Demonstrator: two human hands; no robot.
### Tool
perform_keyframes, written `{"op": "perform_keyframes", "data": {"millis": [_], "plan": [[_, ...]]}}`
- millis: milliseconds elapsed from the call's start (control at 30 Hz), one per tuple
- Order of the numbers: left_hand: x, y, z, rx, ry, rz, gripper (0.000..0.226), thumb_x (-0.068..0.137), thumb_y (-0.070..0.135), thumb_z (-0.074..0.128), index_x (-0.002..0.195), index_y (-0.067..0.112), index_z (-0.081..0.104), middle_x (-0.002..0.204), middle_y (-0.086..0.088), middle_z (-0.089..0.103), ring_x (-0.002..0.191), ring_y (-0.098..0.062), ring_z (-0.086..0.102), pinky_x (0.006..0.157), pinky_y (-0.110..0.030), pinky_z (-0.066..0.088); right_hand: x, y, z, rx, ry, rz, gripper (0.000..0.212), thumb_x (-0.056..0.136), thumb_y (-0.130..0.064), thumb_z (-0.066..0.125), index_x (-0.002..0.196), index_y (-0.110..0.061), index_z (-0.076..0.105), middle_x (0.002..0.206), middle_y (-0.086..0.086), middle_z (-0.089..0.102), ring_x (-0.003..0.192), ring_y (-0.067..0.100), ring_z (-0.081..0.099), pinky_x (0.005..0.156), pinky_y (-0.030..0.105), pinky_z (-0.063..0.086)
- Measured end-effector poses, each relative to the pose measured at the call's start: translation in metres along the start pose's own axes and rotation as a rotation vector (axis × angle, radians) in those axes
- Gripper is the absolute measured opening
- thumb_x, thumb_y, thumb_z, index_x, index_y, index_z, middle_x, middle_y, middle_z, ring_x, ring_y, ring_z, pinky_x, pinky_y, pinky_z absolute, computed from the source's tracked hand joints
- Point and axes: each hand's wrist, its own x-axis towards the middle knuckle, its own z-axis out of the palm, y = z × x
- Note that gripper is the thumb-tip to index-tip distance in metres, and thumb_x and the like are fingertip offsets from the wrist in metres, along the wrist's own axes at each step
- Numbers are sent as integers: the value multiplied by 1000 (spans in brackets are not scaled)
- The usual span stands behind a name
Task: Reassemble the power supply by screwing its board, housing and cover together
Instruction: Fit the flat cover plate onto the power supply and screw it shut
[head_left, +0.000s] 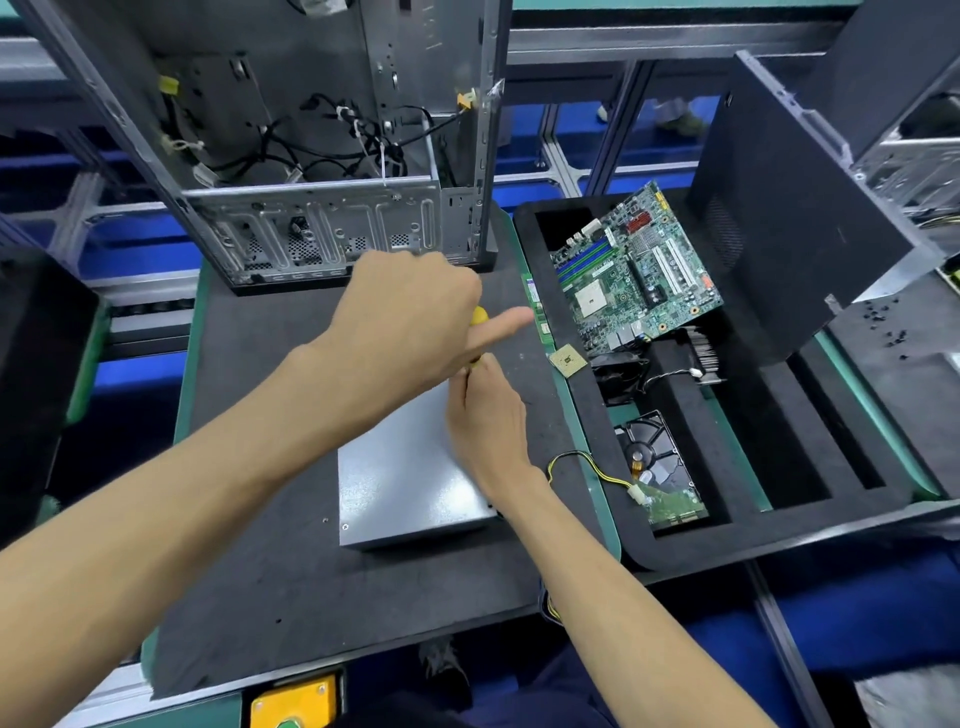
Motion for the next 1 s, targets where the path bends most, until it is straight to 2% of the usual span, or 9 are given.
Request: {"op": "perform_keyframes", "data": {"millis": [100, 233, 400, 467, 567, 767, 833, 900, 1000], "plan": [[-5, -6, 3, -77, 57, 75, 51, 94, 67, 36, 101, 18, 49, 85, -1, 58, 68, -32, 57, 54, -32, 29, 0, 0, 2, -3, 21, -20, 29, 110, -27, 34, 116, -6, 53, 108, 14, 58, 87, 44, 55, 72, 53, 46], [-2, 2, 1, -45, 50, 32, 34, 104, 46, 39, 87, 16, 36, 60, -1, 31, 61, -28, 39, 53, -32, 23, 3, 3, 6, -37, 15, -24, 24, 109, -26, 33, 88, -16, 41, 91, 5, 45, 71, 32, 46, 62, 43, 34], [5, -1, 1, 30, 50, -167, 59, 103, 56, 31, 63, 14, 37, 56, -2, 30, 56, -25, 37, 54, -30, 21, 4, 4, 7, -79, 13, -34, 29, 111, -28, 34, 96, -11, 51, 91, 2, 40, 69, 26, 40, 61, 39, 25], [0, -4, 2, -52, 77, -24, 48, 100, 57, 39, 83, 14, 52, 71, -4, 46, 58, -28, 46, 52, -30, 26, 4, 4, 6, -55, 10, -17, 30, 111, -28, 33, 100, -8, 53, 94, 5, 46, 73, 32, 46, 62, 41, 30], [-8, -7, -4, -292, 9, 280, 21, 98, 30, 55, 116, 20, 54, 110, -4, 48, 70, -27, 52, 55, -35, 39, 3, 2, 4, -19, 2, 3, 24, 109, -24, 32, 95, -12, 47, 99, 9, 51, 80, 39, 53, 66, 45, 39], [-2, 2, 5, 19, -7, 32, 37, 104, 51, 28, 94, 18, 39, 70, -2, 47, 66, -31, 52, 54, -33, 30, 2, -1, 2, -39, -30, 12, 26, 109, -26, 31, 89, -14, 43, 93, 7, 46, 74, 35, 50, 67, 46, 40], [-5, 1, 6, -121, -46, 98, 20, 105, 36, 40, 109, 19, 49, 101, -6, 56, 83, -31, 58, 60, -37, 41, 2, -2, 1, -21, -27, 22, 27, 109, -27, 30, 86, -16, 39, 92, 7, 46, 72, 33, 46, 67, 46, 40], [-8, -2, 3, -200, -96, 224, 29, 98, 20, 52, 127, 25, 51, 130, -8, 43, 97, -27, 53, 61, -36, 40, 2, -2, 0, 10, -26, 30, 27, 110, -25, 30, 89, -14, 44, 94, 8, 49, 75, 34, 49, 68, 46, 41], [-6, -2, -2, -135, -45, 124, 30, 98, 43, 52, 121, 25, 47, 117, -6, 52, 77, -26, 48, 56, -32, 33, 1, -1, 0, 19, -24, 29, 29, 110, -26, 30, 103, -8, 52, 101, 11, 54, 83, 38, 55, 73, 50, 45]]}}
